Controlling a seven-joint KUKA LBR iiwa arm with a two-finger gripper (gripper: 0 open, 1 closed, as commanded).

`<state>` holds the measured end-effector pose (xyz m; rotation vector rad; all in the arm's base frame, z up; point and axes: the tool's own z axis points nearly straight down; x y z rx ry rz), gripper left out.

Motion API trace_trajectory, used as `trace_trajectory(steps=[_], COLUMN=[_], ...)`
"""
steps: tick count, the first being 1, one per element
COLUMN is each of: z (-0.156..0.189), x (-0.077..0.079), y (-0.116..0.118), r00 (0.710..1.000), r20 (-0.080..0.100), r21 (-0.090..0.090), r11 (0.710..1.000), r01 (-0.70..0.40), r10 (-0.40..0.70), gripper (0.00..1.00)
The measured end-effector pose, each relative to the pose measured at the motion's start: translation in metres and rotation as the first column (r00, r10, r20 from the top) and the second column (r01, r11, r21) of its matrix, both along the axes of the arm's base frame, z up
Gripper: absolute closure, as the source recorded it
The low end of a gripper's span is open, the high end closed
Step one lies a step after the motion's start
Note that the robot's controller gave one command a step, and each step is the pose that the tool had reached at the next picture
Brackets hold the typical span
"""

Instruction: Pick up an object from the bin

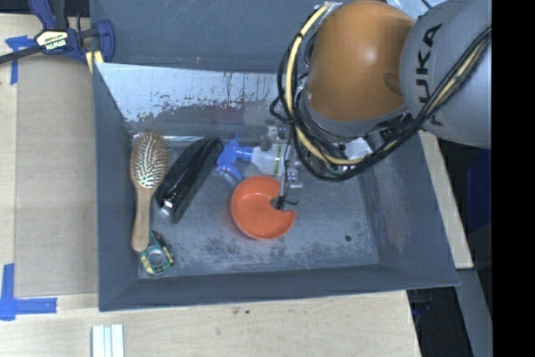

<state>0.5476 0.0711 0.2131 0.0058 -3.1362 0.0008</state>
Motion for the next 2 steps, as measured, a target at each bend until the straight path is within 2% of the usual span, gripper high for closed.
trace_trajectory(steps=[1,2], z=[0.005,-0.091], x=[0.002,0.037], y=[0.000,-0.017], r00=[1.000,0.960], r20=[0.009,0.012], r21=[0.001,-0.001], r11=[1.000,0.960], r01=[0.004,-0.279], r10=[-0.004,0.279], gripper=[0.00,0.00])
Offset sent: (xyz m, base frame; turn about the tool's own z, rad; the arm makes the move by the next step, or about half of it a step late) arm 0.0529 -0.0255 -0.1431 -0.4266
